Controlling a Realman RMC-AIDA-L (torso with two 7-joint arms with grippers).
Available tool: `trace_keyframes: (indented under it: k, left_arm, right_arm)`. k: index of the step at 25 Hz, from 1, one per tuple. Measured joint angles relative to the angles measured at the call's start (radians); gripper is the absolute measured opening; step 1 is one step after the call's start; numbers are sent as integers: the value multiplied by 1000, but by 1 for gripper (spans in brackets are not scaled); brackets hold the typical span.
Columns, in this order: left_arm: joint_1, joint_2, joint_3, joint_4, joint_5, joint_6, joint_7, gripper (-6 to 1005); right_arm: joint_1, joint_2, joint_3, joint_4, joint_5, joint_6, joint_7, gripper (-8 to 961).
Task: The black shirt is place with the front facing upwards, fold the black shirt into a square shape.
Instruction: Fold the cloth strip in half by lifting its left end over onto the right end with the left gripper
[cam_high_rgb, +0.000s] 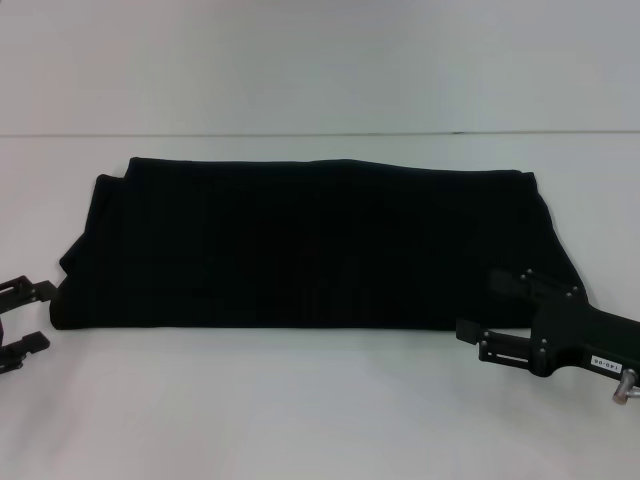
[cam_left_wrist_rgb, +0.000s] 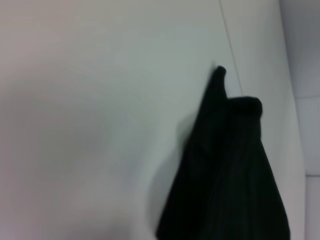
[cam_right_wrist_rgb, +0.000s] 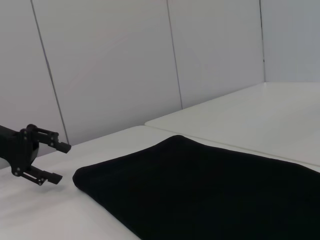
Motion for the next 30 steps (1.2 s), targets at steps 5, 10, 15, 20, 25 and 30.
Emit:
trace_keyframes:
  k: [5, 10, 15, 20, 25, 30]
  left_arm:
    - [-2, -2, 1, -1, 3, -42, -17, 766]
    - [-3, -6, -1, -1, 3, -56, -22, 766]
    - [-17, -10, 5, -17, 3, -74, -22, 767]
    - [-25, -5, 10, -35, 3, -98, -19, 767]
    - [-38, -5, 11, -39, 24, -116, -16, 767]
    - [-51, -10, 9, -40, 25, -121, -15, 767]
  right_arm:
    - [-2, 1, 0, 0, -1, -5, 0, 938]
    - [-2, 3, 2, -1, -1, -7, 0, 938]
    - [-2, 3, 3, -2, -1, -7, -1, 937]
    - [-2, 4, 4, -2, -1, -9, -1, 937]
    - [-3, 5, 8, -2, -1, -22, 1, 937]
    - [-4, 5, 8, -2, 2, -23, 5, 937]
